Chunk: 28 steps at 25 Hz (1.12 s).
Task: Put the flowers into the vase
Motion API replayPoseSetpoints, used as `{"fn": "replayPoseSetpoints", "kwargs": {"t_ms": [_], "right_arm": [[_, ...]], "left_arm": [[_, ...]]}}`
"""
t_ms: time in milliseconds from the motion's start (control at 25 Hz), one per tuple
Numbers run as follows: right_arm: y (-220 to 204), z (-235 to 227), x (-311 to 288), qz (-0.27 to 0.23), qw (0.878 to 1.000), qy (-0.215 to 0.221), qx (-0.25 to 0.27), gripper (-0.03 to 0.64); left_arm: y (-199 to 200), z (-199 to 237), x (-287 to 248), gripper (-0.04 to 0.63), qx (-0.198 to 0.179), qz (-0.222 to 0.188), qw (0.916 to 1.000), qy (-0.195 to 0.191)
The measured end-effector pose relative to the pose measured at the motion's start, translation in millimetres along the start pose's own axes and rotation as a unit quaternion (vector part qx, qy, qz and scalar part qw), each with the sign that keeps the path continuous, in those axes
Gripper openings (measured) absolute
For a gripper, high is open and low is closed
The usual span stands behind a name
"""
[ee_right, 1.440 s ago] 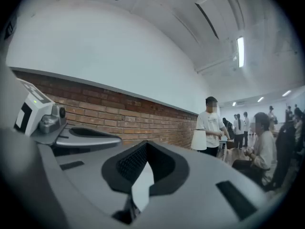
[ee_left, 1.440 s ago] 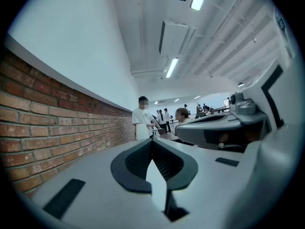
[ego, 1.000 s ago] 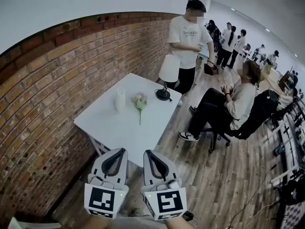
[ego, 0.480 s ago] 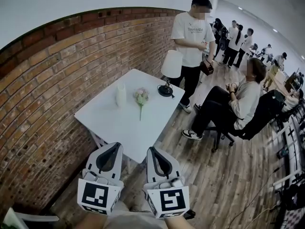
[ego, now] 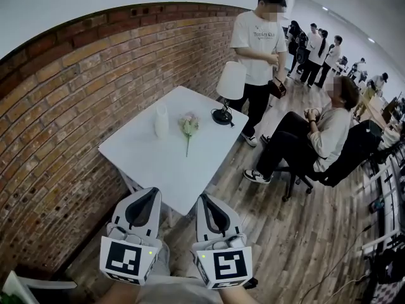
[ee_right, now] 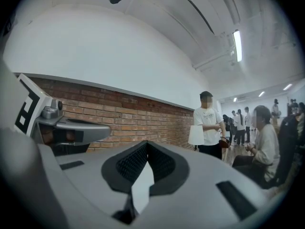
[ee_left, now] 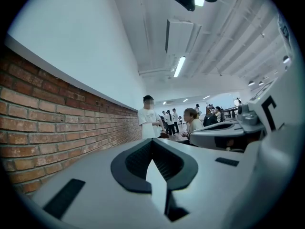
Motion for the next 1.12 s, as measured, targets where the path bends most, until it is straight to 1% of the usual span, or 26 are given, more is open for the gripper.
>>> {"fn": "replayPoseSetpoints", "kwargs": {"t_ms": [200, 440, 640, 720, 800, 960, 1120], "right_arm": [[6.5, -6.3, -19.8, -0.013, 1.000, -0.003, 0.014, 0.007], [13.1, -15.6, -63.5, -0.017, 0.999, -0.006, 0.027, 0.008], [10.8, -26.1, -102.8, -0.007, 1.000, -0.009, 0.027, 0.008], [9.4, -30.8, -118.9, 0.002, 1.000, -0.012, 0.028, 0.008], [7.5, -33.7, -133.7, 0.012, 0.999, -0.016, 0.026, 0.008], [6.7, -38.3, -167.3, 0.015, 0.999, -0.021, 0.027, 0.008], [3.7, -43.8, -199.5, 0.028, 0.999, -0.031, 0.025, 0.008]], "left_arm": [[4.2, 10.3, -18.7, 0.008, -0.003, -0.010, 0.9999, -0.005], [11.3, 34.5, -54.1, 0.008, 0.006, -0.013, 0.9998, -0.012], [9.1, 60.7, -89.7, 0.008, 0.011, -0.004, 0.9998, -0.014], [11.8, 69.7, -105.2, 0.008, 0.013, -0.004, 0.9997, -0.020], [13.1, 78.5, -118.6, 0.008, 0.019, 0.005, 0.9994, -0.027], [14.7, 101.7, -146.1, 0.008, 0.015, 0.010, 0.9992, -0.035], [13.7, 124.2, -173.1, 0.008, 0.020, 0.022, 0.9986, -0.044]]}}
Point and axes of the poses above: the fingertips, and each gripper's own axes: x backward along the fingers, z to its left, y out of its top, the point moved 2 cm from there along x, backward along the fingers, and after that the axes turned 10 degrees about x, right-handed, at the moved point
